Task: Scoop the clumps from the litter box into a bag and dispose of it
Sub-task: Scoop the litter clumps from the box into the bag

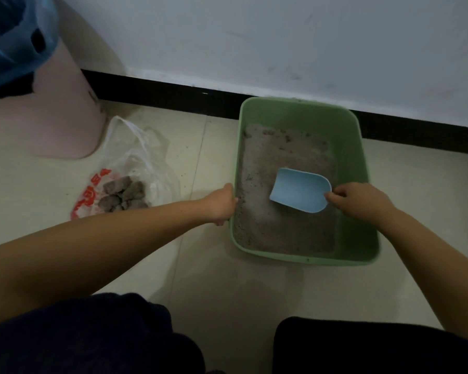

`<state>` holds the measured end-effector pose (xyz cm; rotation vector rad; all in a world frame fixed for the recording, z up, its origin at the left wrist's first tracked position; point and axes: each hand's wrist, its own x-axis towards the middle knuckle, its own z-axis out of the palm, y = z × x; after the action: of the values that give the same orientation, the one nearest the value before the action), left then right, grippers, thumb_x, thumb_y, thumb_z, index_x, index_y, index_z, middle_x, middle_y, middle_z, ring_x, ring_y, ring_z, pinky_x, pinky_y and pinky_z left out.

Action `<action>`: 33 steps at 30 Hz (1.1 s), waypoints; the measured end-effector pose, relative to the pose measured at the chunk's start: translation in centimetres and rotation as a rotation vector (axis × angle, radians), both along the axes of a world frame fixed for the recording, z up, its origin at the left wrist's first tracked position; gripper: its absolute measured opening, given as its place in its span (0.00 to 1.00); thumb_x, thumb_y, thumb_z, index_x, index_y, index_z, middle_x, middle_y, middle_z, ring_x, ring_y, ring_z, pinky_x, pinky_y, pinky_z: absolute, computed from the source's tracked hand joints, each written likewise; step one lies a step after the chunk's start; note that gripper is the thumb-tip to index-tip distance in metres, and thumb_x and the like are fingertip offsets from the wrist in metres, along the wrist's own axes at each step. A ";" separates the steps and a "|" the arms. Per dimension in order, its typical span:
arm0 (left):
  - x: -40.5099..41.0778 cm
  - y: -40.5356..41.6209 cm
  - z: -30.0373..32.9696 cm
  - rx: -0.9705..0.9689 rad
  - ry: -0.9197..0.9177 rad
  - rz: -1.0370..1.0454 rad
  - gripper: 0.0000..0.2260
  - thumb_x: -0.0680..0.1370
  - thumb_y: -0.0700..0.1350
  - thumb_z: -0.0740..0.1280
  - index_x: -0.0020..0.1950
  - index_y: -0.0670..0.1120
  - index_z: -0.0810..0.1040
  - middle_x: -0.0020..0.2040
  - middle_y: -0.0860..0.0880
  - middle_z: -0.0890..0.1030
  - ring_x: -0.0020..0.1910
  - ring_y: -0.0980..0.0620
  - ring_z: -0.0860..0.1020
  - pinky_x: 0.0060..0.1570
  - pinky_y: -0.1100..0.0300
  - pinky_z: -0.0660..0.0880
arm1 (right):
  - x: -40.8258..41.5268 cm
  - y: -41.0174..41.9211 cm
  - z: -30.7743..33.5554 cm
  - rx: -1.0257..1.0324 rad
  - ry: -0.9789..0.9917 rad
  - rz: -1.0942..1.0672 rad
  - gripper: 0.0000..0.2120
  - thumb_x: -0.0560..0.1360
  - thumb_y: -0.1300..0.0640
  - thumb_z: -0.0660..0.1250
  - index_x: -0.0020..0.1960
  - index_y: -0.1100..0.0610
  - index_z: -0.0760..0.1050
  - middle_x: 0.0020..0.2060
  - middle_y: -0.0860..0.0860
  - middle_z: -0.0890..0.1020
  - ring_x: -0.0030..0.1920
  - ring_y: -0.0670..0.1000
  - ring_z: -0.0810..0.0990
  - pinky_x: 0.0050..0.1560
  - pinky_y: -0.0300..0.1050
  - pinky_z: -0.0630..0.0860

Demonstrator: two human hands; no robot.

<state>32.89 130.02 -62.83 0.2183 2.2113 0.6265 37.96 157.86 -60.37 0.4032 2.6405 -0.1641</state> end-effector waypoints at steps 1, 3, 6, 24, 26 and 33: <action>0.1 0.1 0.1 0.004 -0.007 0.014 0.06 0.83 0.43 0.52 0.53 0.40 0.58 0.33 0.43 0.70 0.26 0.49 0.70 0.27 0.57 0.68 | -0.2 0.2 -0.2 0.038 0.010 0.029 0.20 0.78 0.42 0.56 0.40 0.55 0.78 0.33 0.53 0.79 0.33 0.51 0.77 0.34 0.40 0.72; 0.3 0.2 0.2 0.018 -0.024 0.030 0.05 0.83 0.42 0.52 0.53 0.40 0.58 0.33 0.43 0.69 0.26 0.49 0.69 0.27 0.57 0.68 | -0.6 0.6 -0.6 0.096 0.039 0.083 0.21 0.77 0.42 0.56 0.41 0.55 0.79 0.33 0.53 0.79 0.33 0.51 0.77 0.34 0.40 0.73; 0.5 0.2 0.3 0.035 -0.017 0.044 0.05 0.83 0.42 0.51 0.53 0.40 0.58 0.32 0.43 0.69 0.26 0.49 0.69 0.26 0.58 0.68 | -0.8 0.7 -1.1 0.146 0.074 0.168 0.21 0.77 0.42 0.55 0.41 0.54 0.79 0.32 0.53 0.79 0.31 0.50 0.76 0.31 0.37 0.69; 0.7 0.2 0.6 0.092 -0.049 0.116 0.05 0.83 0.43 0.51 0.54 0.42 0.57 0.32 0.43 0.69 0.26 0.50 0.68 0.25 0.60 0.68 | -3.4 -1.7 -2.8 0.019 0.182 0.196 0.22 0.78 0.39 0.54 0.48 0.54 0.79 0.35 0.52 0.79 0.35 0.52 0.77 0.34 0.42 0.72; 0.5 0.1 0.5 0.097 -0.054 0.118 0.05 0.83 0.43 0.51 0.54 0.42 0.58 0.32 0.43 0.69 0.26 0.49 0.68 0.25 0.59 0.68 | -3.5 -2.2 -2.7 0.036 0.210 0.233 0.22 0.78 0.39 0.54 0.49 0.54 0.79 0.35 0.53 0.79 0.34 0.52 0.77 0.33 0.41 0.72; 0.6 0.0 0.4 0.104 -0.065 0.116 0.09 0.83 0.43 0.51 0.61 0.40 0.60 0.33 0.43 0.69 0.27 0.49 0.69 0.26 0.60 0.69 | -2.1 -4.1 -2.5 0.032 0.271 0.340 0.18 0.78 0.41 0.56 0.48 0.52 0.77 0.31 0.50 0.75 0.31 0.51 0.73 0.28 0.40 0.63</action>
<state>33.46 130.06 -62.44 0.1219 2.1419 0.8018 35.88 153.75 -62.90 -0.0689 2.9322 -0.0707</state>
